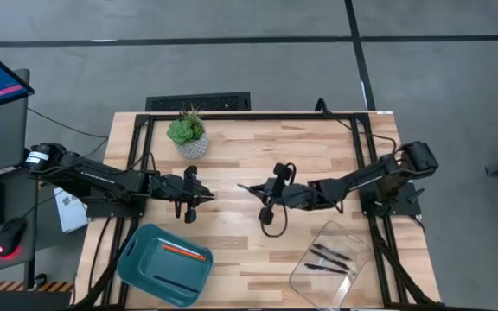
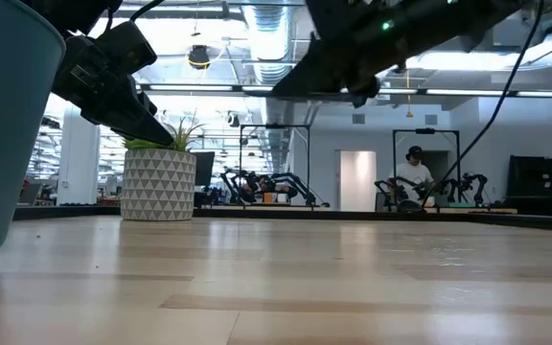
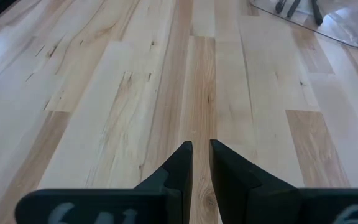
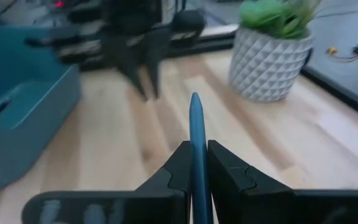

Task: Sort pens & pencils
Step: Put the blue pen into the transparent bin

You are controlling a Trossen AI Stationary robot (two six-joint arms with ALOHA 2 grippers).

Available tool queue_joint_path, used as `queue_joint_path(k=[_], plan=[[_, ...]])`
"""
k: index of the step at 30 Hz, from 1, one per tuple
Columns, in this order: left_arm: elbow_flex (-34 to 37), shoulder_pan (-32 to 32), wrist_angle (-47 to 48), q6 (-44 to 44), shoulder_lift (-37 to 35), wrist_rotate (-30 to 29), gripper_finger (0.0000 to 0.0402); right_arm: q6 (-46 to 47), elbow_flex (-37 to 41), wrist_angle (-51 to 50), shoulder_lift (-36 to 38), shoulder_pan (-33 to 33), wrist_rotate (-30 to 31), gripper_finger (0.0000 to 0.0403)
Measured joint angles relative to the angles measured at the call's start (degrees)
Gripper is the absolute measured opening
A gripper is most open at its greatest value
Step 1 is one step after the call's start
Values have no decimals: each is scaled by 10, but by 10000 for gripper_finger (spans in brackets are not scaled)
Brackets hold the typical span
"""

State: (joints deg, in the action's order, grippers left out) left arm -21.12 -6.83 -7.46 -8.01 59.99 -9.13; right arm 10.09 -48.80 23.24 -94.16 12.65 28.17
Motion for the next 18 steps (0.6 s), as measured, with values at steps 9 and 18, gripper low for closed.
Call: queue_joint_path(k=[9, 18], plan=[[0, 0, 0, -1, 0, 0, 45, 50, 0, -132, 59, 88, 1, 62], [0, 0, 0, -3, 0, 0, 45, 76, 0, -217, 112, 209, 3, 62]])
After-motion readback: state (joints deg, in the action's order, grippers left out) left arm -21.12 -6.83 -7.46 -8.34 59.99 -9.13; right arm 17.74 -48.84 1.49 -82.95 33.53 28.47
